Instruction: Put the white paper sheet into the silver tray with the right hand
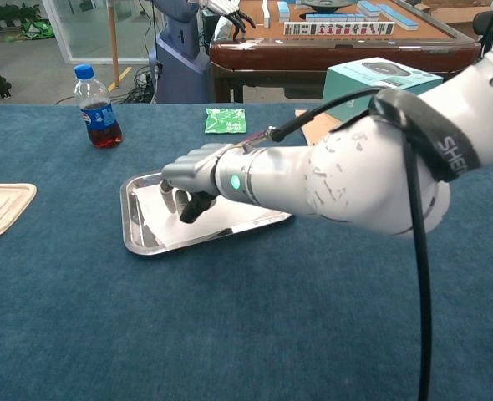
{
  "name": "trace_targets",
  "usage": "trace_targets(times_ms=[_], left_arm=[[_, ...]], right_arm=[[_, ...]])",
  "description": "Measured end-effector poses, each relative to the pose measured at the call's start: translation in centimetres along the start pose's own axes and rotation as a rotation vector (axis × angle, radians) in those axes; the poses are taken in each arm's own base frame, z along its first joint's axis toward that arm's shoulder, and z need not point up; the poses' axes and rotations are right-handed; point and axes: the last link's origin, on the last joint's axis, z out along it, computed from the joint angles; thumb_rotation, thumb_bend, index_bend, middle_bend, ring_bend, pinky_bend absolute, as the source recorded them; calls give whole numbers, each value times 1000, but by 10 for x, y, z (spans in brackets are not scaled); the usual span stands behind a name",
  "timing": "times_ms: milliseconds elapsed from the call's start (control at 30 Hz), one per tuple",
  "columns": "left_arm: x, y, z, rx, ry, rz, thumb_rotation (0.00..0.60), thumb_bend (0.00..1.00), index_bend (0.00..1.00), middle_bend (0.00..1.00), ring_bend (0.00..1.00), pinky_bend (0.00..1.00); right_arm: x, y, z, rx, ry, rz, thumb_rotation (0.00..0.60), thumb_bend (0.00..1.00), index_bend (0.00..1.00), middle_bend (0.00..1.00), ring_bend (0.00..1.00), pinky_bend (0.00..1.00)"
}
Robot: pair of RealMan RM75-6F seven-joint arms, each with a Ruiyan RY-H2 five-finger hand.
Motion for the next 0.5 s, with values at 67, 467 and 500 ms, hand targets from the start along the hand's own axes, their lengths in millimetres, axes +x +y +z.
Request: trace_targets(times_ms=[67, 467, 500], left_arm=[[0, 0, 0, 0, 0, -1, 600, 212, 229, 116, 140, 86], [1, -4, -3, 13, 6, -2, 600, 212, 229, 116, 140, 86], [1, -4, -3, 14, 5, -2, 600, 212, 229, 116, 140, 86]], right_arm=[[0, -2, 2, 2, 1, 0, 393, 1000, 321, 1000, 1000, 1000], [1, -8, 11, -11, 21, 3, 393, 1000, 309, 1000, 1000, 1000], [2, -8, 12, -12, 25, 4, 393, 1000, 305, 1000, 1000, 1000]])
